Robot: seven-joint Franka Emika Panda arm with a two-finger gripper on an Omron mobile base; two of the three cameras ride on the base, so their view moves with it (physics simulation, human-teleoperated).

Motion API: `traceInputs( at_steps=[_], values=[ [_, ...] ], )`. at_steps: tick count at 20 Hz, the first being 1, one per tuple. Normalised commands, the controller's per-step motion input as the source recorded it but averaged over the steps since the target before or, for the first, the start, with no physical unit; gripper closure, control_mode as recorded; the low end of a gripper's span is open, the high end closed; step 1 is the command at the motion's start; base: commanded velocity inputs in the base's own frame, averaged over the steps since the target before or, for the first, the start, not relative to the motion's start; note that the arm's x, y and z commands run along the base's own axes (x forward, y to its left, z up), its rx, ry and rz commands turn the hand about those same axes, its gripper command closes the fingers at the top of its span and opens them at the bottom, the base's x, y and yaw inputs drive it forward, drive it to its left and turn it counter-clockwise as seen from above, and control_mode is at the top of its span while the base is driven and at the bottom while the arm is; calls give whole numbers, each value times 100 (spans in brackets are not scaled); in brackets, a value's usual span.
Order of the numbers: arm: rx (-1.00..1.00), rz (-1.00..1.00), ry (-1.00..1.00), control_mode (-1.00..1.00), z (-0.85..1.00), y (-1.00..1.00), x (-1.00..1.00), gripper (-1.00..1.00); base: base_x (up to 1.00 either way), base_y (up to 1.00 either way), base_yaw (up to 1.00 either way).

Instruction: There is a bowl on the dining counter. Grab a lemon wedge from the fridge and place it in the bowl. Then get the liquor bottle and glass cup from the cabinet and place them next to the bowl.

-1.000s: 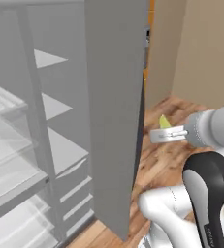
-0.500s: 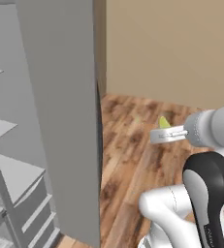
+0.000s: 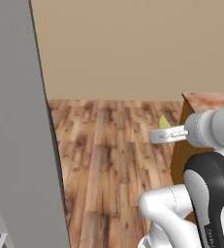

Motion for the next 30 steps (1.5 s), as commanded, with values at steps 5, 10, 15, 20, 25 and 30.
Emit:
traceInputs(
  at_steps=[5, 10, 15, 20, 25, 30],
  values=[
    [0, 0, 0, 100, 0, 0, 0, 100, 12, -19, -57],
    [0, 0, 0, 100, 0, 0, 0, 100, 13, -15, -58],
    [0, 0, 0, 100, 0, 0, 0, 100, 20, -20, -53],
    [0, 0, 0, 100, 0, 0, 0, 100, 18, -19, -47],
    [0, 0, 0, 100, 0, 0, 0, 100, 20, -14, -45],
    [0, 0, 0, 100, 0, 0, 0, 100, 28, -6, -40]
  ],
)
